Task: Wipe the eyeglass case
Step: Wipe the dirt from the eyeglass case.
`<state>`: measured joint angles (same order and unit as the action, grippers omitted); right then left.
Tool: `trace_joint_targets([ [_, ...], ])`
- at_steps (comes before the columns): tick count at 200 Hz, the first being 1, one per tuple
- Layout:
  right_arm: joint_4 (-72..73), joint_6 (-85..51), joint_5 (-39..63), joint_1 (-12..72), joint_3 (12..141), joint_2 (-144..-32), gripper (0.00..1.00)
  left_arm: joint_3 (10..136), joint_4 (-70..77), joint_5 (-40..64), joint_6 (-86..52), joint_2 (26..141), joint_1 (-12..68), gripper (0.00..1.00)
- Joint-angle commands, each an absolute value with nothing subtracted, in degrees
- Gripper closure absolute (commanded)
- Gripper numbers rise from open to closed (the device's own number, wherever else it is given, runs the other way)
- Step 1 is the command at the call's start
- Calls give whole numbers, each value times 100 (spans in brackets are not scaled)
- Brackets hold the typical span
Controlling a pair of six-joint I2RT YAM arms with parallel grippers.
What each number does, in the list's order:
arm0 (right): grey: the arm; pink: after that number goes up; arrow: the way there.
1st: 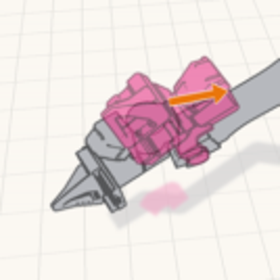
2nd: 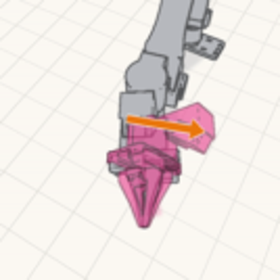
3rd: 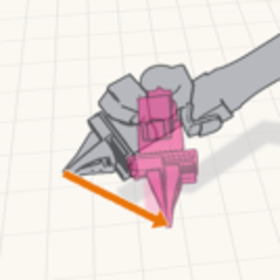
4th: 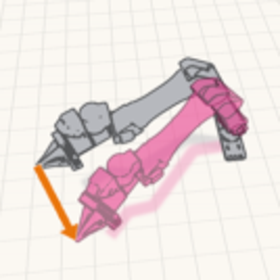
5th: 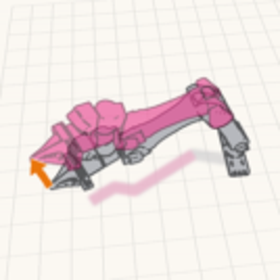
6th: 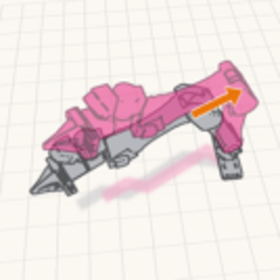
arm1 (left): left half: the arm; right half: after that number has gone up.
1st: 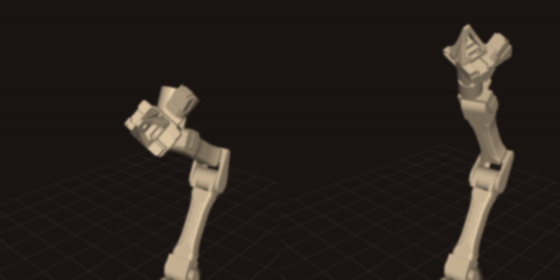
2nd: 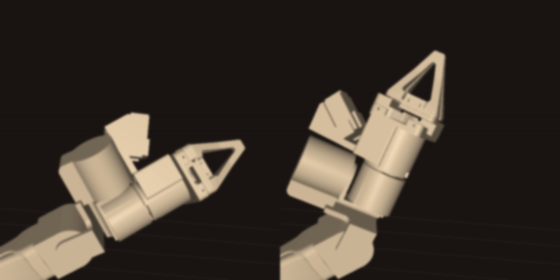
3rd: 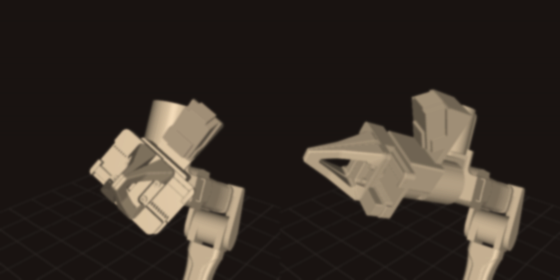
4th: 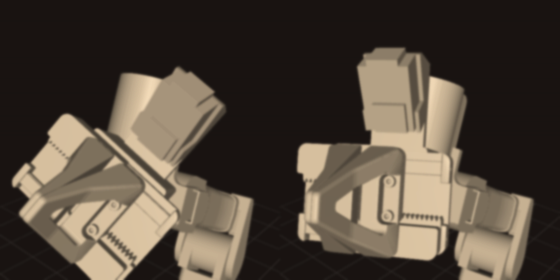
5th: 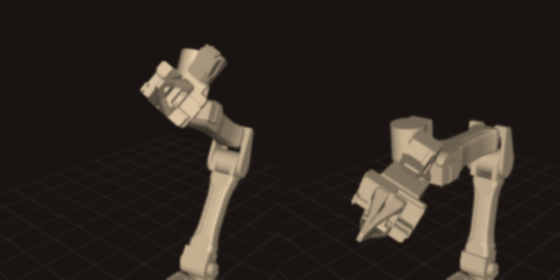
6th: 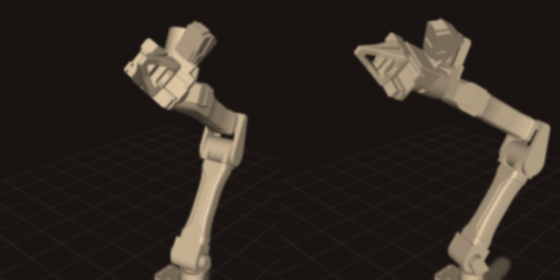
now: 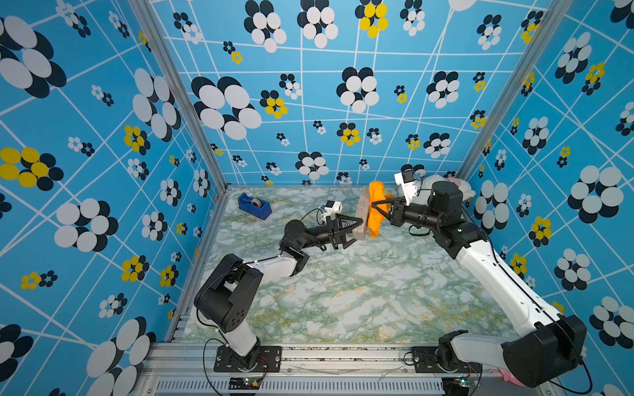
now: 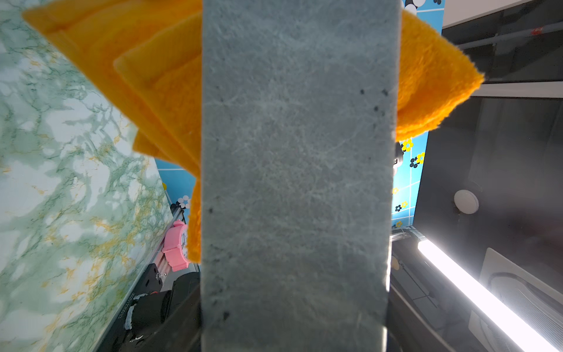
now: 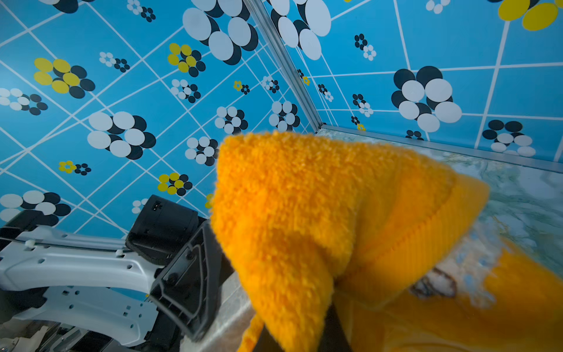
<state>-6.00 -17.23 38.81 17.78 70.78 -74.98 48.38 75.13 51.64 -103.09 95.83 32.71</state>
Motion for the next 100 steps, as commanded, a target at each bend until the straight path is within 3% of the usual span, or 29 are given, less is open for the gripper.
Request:
trace_joint_targets([
  [1,-814,-1344,3842,1754,7565,-7667,100,4718,7844,5458,-10196,9287,3402,100],
  [39,-930,-1364,4044,1753,7478,-7688,100,4760,7959,5458,-10219,9337,3386,100],
  [100,552,-2781,4578,2263,5766,-6742,100,4968,8002,5324,-10300,9492,3291,100],
])
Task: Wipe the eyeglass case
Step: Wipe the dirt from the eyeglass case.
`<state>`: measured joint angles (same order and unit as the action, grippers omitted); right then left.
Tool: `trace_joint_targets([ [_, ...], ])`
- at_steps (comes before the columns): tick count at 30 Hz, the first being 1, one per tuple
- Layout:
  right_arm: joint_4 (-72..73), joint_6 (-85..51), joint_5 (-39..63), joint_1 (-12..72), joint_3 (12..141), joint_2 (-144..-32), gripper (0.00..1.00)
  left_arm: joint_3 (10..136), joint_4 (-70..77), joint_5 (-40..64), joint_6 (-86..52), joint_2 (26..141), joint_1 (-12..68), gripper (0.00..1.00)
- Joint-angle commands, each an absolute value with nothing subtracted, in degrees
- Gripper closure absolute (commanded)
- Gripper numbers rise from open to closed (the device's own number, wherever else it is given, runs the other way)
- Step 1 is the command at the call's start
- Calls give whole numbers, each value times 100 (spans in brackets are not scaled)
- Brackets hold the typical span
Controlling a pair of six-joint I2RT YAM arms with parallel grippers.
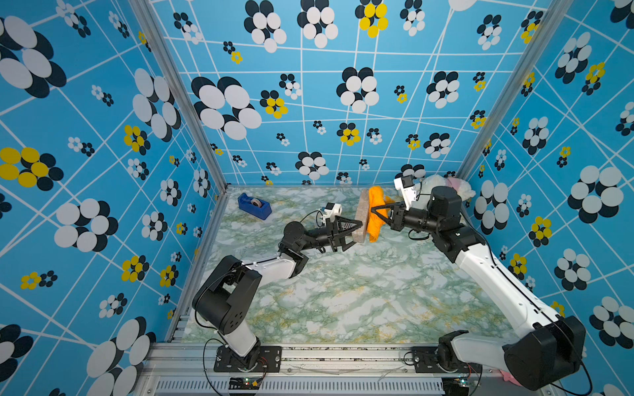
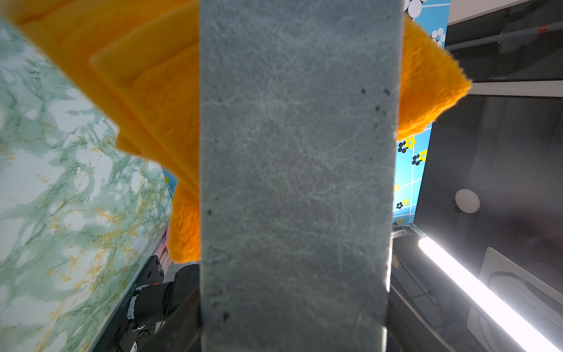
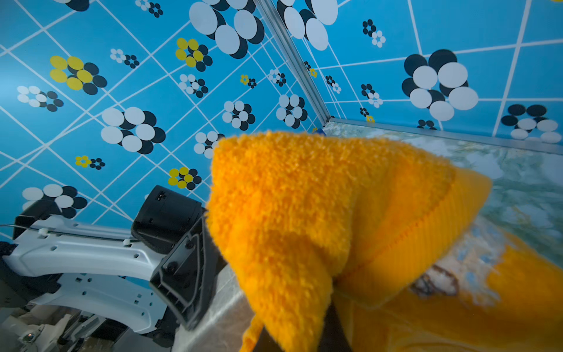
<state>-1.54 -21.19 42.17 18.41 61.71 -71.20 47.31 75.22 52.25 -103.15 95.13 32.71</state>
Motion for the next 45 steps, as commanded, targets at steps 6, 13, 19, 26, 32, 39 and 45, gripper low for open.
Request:
trace_joint_targets([
  [6,334,-2658,4285,2812,5626,-6584,100,5121,8007,5343,-10364,9631,3291,100],
  [13,-392,-1821,4025,2217,6181,-6843,100,4997,7923,5342,-10389,9504,3319,100],
  [19,-440,-1592,4106,1627,7003,-7692,100,4970,7608,5458,-10179,9271,3439,100],
  [26,385,-2210,4454,1668,6796,-7866,100,4917,7440,5449,-10023,9129,3417,100],
  [32,303,-2434,4474,2252,6016,-7123,100,5101,7574,5457,-10105,9352,3355,100],
  [39,536,-2843,4295,2772,5323,-6435,100,5229,7537,5459,-10132,9545,3291,100],
  [45,-47,-2140,3966,2690,5661,-6585,100,5166,7414,5423,-10118,9534,3301,100],
])
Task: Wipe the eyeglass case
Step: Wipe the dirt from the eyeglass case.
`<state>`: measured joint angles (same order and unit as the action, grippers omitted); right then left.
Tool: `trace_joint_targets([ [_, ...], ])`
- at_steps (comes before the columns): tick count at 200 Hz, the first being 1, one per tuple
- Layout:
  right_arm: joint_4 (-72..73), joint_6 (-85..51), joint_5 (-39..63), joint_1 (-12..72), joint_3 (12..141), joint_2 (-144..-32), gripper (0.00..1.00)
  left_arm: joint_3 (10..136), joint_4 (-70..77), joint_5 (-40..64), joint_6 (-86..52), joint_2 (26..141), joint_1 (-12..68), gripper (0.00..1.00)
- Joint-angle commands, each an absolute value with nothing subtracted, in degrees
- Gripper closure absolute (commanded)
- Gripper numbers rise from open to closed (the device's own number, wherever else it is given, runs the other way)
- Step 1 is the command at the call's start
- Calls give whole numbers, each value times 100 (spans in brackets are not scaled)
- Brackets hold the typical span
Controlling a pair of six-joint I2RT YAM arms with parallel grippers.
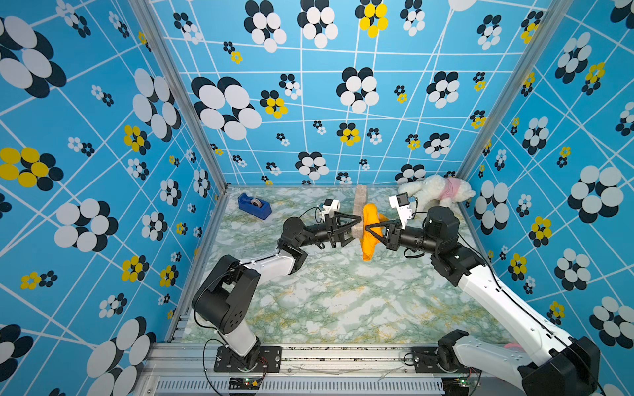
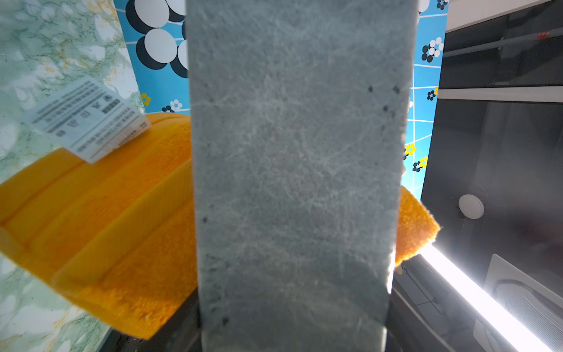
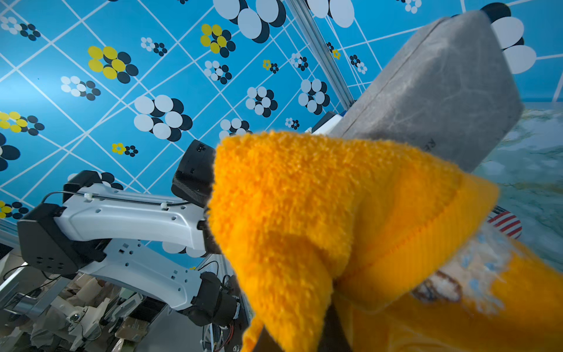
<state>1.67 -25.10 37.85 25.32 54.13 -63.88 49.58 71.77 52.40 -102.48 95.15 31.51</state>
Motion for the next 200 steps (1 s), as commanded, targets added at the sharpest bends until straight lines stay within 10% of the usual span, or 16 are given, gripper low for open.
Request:
trace_joint_targets([
  [1,-33,-2070,4014,2628,5799,-6702,100,5147,7368,5423,-10102,9513,3310,100],
  [90,642,-2417,4343,1643,6717,-7946,100,4839,6865,5529,-9762,8934,3473,100],
  [200,875,-3595,4218,2978,4783,-6090,100,5218,7592,5076,-10148,9606,3295,100],
])
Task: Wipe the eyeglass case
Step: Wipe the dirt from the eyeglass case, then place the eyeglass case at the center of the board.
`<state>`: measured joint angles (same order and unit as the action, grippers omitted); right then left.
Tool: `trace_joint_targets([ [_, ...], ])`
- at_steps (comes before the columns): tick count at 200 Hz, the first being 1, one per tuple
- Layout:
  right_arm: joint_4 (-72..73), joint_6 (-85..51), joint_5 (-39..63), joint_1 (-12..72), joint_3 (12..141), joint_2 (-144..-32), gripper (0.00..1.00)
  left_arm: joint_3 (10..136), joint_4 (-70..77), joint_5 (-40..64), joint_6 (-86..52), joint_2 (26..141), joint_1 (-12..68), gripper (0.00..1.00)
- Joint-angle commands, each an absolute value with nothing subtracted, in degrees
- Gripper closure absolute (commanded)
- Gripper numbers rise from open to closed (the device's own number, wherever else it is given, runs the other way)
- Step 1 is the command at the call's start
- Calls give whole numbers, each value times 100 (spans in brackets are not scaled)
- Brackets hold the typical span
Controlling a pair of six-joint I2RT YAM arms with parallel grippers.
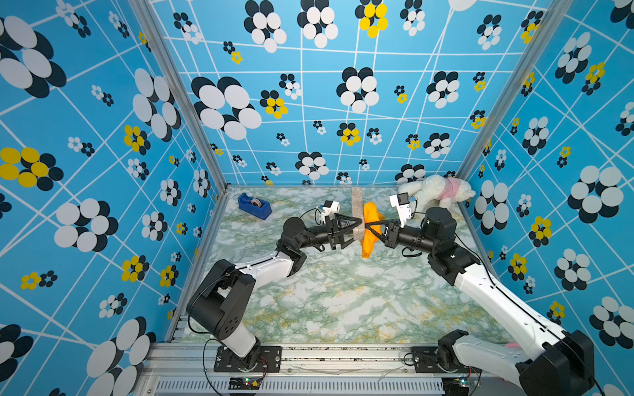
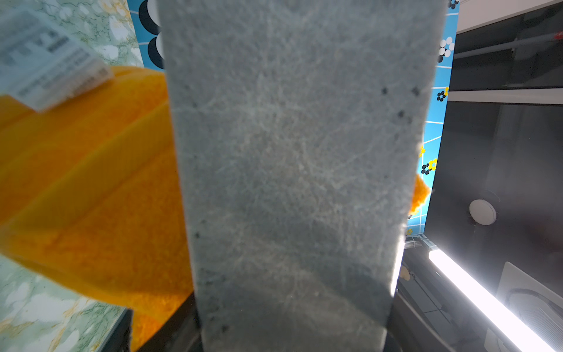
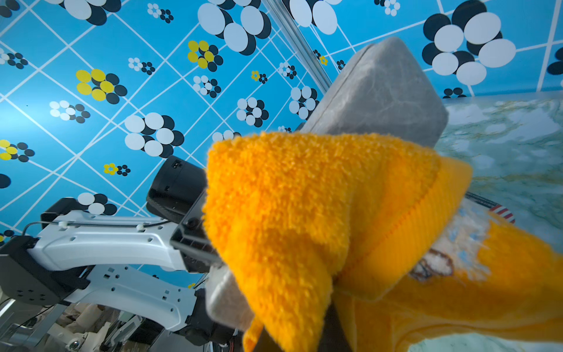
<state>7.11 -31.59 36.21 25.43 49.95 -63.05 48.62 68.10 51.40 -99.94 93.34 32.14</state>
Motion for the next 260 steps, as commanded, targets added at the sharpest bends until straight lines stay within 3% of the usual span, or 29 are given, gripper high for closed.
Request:
trace_joint_targets([
  [1,864,-3595,4219,2988,4782,-6082,100,5219,7597,5074,-10149,9615,3295,100],
  [49,497,-3552,4435,3295,4977,-5944,100,5200,7109,4966,-9771,9657,3230,100],
  [87,-735,-2666,3996,3202,5408,-5666,100,5023,6093,4864,-9219,9309,3087,100],
  [109,-1378,-2279,3635,2891,5706,-5652,100,4870,4299,4608,-8389,8727,2930,100],
  [125,-1567,-2217,3409,2516,5727,-5609,100,5139,1803,4214,-7330,8209,2916,100],
  [147,-1519,-2263,3249,2108,5572,-5551,100,5690,-835,2958,-6588,7616,3003,100],
  [170,-1194,-2425,3168,1991,5315,-5742,100,6049,-2909,1366,-6868,7252,3383,100],
  [203,-875,-2463,3204,1986,5227,-5918,100,6229,-4291,9,-7981,7122,4251,100],
  [260,-575,-2547,3092,1982,4654,-5545,100,6565,-5342,-687,-9323,7973,5177,100],
])
